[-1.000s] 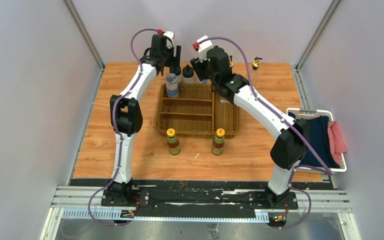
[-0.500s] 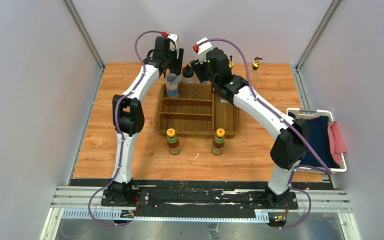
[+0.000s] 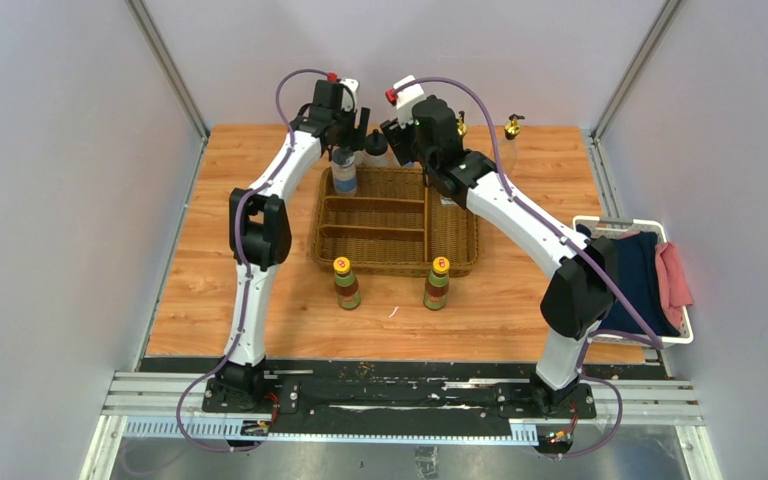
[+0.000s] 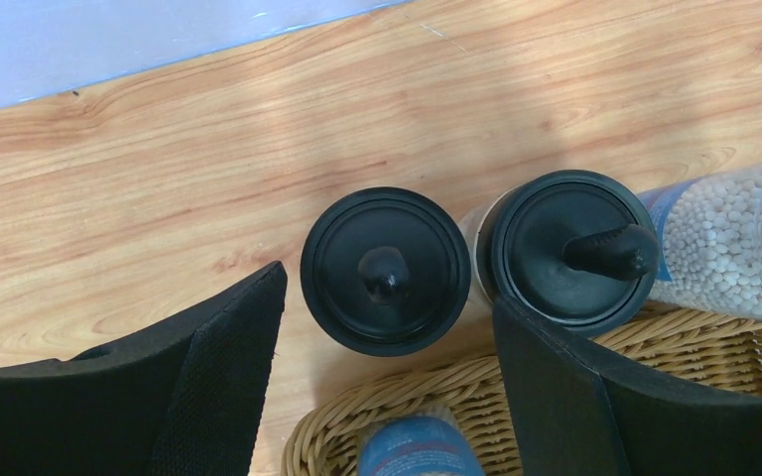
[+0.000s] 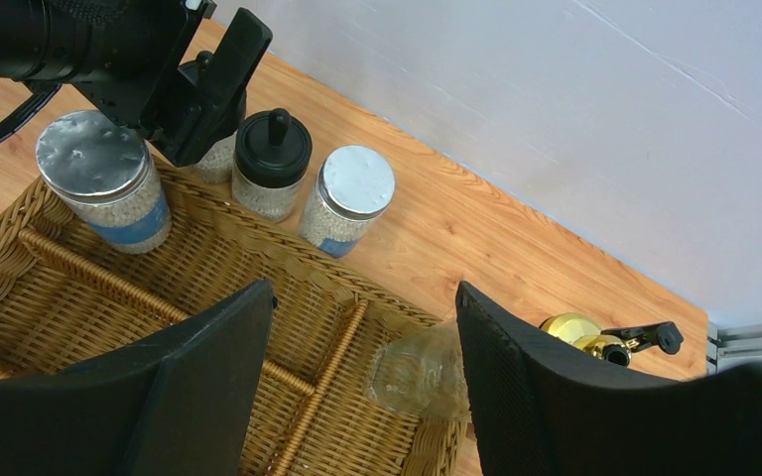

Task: Organize the condiment bottles
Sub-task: Pick up the bottle from the center of the board.

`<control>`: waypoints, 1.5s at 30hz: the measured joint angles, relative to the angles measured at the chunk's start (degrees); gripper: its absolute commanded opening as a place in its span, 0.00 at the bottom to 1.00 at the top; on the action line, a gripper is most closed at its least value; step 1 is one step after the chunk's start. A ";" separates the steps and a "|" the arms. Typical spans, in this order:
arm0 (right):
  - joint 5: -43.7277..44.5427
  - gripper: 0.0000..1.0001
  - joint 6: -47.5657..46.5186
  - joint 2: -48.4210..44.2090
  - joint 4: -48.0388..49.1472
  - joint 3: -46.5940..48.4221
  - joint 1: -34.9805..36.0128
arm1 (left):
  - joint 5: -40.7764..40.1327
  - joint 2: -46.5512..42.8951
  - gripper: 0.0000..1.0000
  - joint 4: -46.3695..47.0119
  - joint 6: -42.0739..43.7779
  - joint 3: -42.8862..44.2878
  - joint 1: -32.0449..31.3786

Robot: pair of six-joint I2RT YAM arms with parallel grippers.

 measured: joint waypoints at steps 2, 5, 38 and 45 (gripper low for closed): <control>0.00 0.71 0.00 0.00 0.00 0.00 0.00 | -0.02 0.00 0.82 -0.24 0.07 0.28 -0.02; 0.00 0.71 0.00 0.00 0.02 0.00 -0.02 | -0.17 0.00 0.81 -0.50 0.13 0.28 -0.04; -0.02 0.71 0.09 0.04 2.64 -0.87 -0.79 | -2.21 3.15 0.40 -1.49 0.15 4.48 -0.26; -0.07 0.71 0.20 0.04 2.78 -1.14 -0.79 | -2.58 3.06 0.28 1.64 -0.02 2.99 -0.26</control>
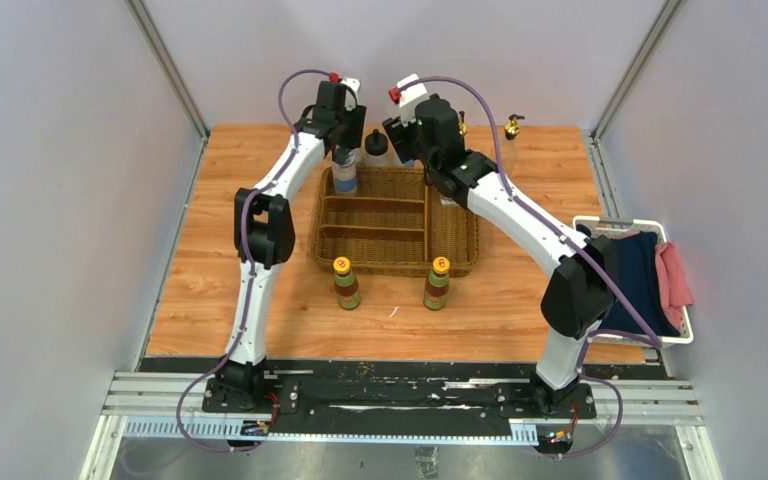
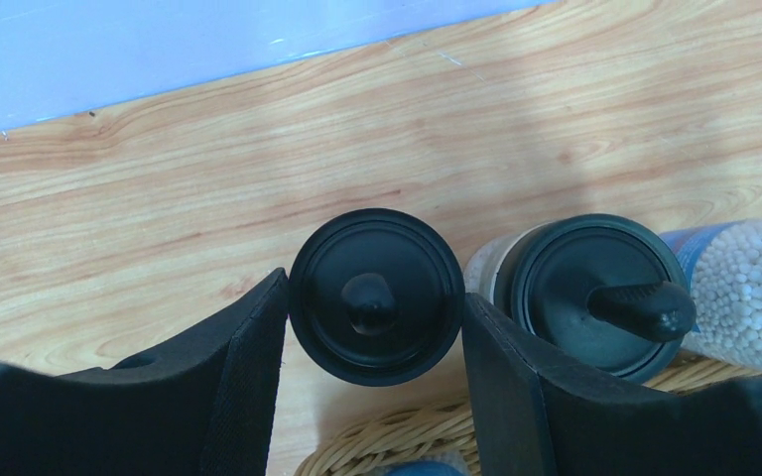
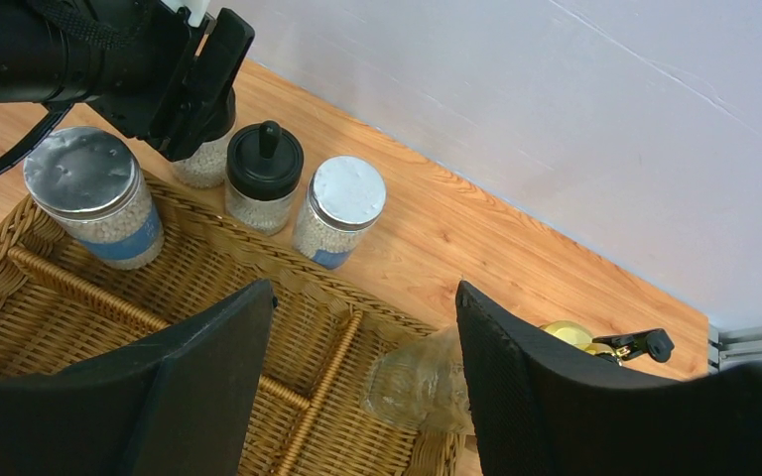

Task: Organize the condiment bottles
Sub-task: Pick up the bottle from the center of the board.

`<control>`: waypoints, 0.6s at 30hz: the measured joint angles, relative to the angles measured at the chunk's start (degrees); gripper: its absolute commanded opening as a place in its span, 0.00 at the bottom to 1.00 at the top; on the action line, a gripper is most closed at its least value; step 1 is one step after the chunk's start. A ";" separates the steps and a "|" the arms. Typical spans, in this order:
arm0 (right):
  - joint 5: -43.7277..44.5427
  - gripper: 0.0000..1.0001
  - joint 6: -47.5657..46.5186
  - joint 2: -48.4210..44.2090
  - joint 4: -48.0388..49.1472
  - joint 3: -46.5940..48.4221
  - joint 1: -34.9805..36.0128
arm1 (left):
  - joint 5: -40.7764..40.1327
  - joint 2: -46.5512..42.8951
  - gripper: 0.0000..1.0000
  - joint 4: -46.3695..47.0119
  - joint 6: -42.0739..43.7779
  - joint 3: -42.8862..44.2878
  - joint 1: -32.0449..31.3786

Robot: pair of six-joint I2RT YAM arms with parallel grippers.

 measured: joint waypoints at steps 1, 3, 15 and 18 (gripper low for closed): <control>0.00 0.71 0.02 0.00 0.04 0.00 0.00 | -0.11 -0.04 0.27 0.68 -0.07 -0.39 0.00; 0.00 0.71 0.07 0.00 0.07 0.00 0.00 | -0.44 -0.42 0.25 1.97 -0.33 -1.49 0.00; -0.15 0.71 0.11 0.09 0.50 -0.79 -0.33 | -2.08 -2.71 0.20 6.62 -2.49 -6.56 0.02; -0.20 0.71 0.11 0.13 0.57 -0.81 -0.33 | -2.25 -3.45 0.19 7.39 -2.93 -7.93 0.02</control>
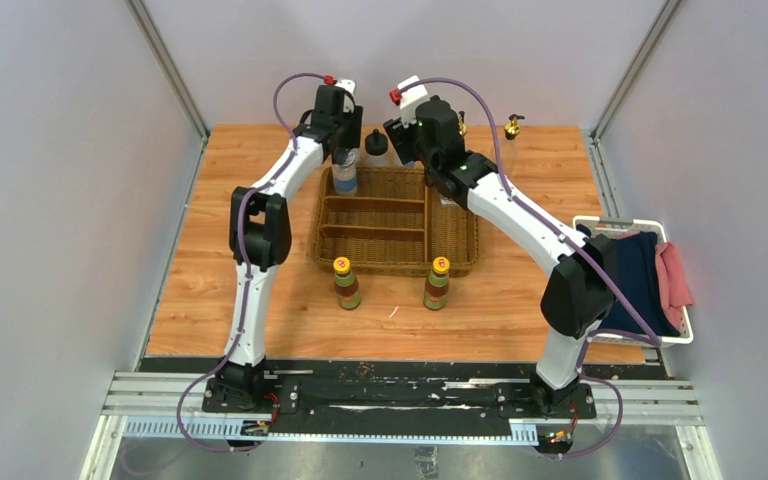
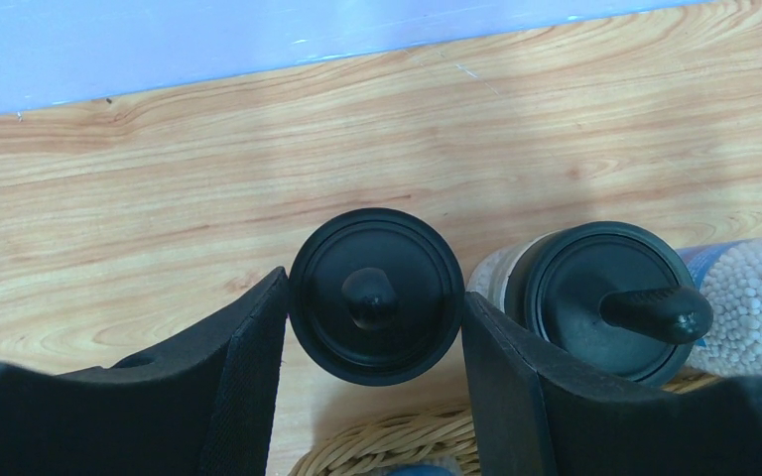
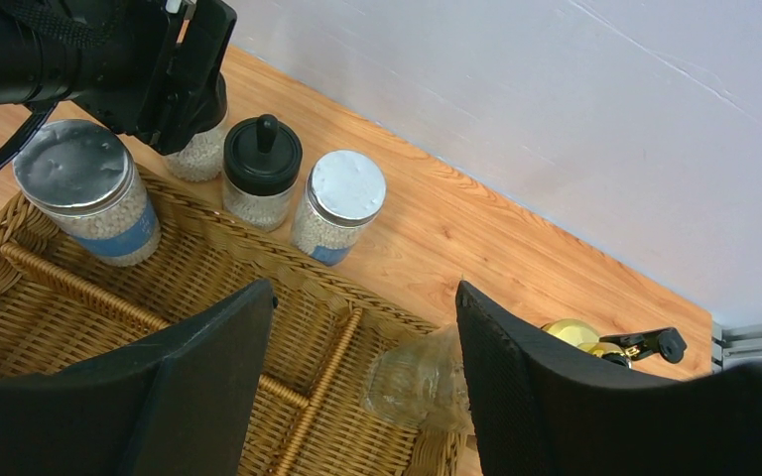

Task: Organize the condiment bottles
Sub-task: Pick up the bottle from the center of the board.

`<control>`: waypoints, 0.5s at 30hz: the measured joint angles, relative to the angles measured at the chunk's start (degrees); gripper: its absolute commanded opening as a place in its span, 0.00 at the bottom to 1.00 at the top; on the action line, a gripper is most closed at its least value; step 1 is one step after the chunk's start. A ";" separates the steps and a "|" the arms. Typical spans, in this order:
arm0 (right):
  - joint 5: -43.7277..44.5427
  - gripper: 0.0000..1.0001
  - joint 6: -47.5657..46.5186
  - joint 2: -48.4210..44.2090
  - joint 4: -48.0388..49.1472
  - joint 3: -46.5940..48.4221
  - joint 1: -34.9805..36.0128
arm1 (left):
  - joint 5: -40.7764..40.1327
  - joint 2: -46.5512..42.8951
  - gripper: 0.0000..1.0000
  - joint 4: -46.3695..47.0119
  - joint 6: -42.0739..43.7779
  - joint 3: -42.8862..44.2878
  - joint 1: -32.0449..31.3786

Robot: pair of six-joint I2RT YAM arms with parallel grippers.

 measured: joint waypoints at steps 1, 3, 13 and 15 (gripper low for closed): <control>-0.02 0.71 0.02 0.00 0.02 0.00 0.00 | -0.04 -0.07 0.19 0.11 -0.04 -0.11 0.00; -0.09 0.71 0.02 0.00 0.04 0.00 0.00 | -0.17 -0.63 0.18 0.66 -0.26 -1.09 0.00; -0.37 0.71 0.02 0.04 0.09 -0.02 -0.02 | -1.38 -3.28 0.17 4.39 -1.51 -6.10 0.00; -0.39 0.71 0.02 0.09 0.09 -0.02 -0.02 | -1.81 -3.87 0.17 5.38 -1.62 -7.21 0.00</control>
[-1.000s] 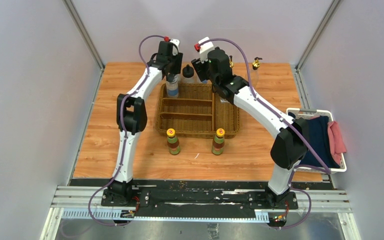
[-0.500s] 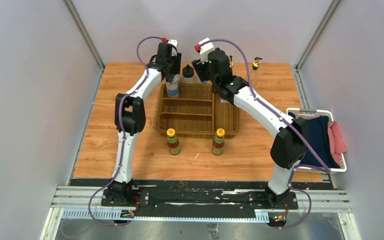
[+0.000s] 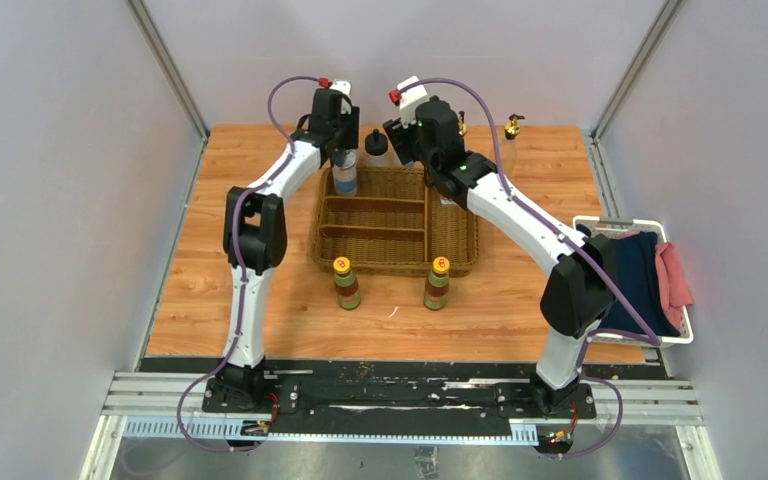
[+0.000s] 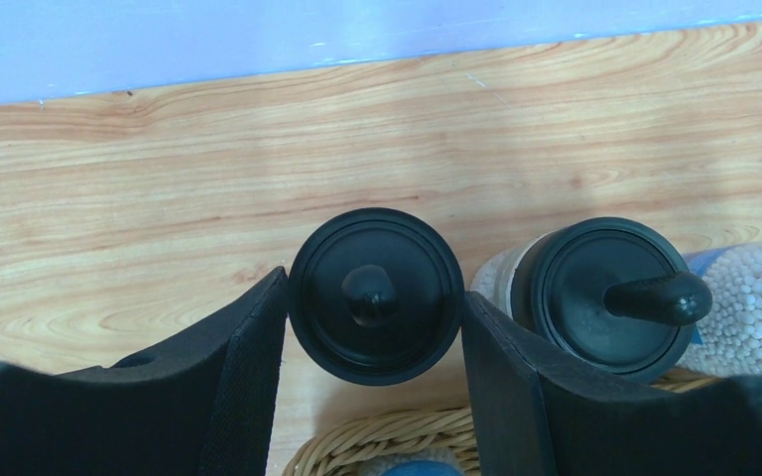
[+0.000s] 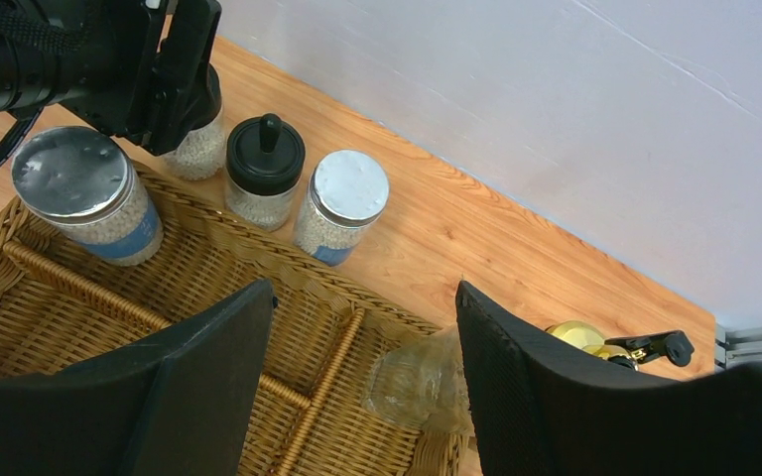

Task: Organize the condiment bottles
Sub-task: Pick up the bottle from the center of the board, then place the bottle in the storage box.

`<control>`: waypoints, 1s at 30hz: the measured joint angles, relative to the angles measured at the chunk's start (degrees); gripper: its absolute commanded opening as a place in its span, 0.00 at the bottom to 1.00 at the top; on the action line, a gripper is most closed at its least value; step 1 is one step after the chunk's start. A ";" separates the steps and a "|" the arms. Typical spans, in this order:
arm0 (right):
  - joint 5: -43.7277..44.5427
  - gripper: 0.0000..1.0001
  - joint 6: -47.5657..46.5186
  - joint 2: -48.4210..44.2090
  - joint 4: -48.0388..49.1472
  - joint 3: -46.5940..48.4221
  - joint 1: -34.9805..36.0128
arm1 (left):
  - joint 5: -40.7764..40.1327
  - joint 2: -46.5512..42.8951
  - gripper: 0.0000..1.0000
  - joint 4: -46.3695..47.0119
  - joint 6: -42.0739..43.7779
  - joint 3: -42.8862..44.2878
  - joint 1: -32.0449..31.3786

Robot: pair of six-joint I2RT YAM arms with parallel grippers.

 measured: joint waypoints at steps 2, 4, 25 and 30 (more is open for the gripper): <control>-0.02 0.71 0.00 0.09 0.02 0.00 0.00 | -0.39 -0.48 0.17 0.92 -0.04 -0.79 0.02; -0.02 0.71 0.00 0.17 0.02 0.00 0.00 | -0.74 -0.92 0.17 2.05 -0.20 -1.53 0.04; -0.66 0.71 0.00 0.92 0.37 -0.02 -0.02 | -6.91 -8.74 0.14 13.09 -1.33 -9.79 0.33; -0.90 0.71 0.11 0.92 0.44 -0.11 -0.02 | -8.37 -10.75 0.14 13.99 -1.27 -10.60 0.37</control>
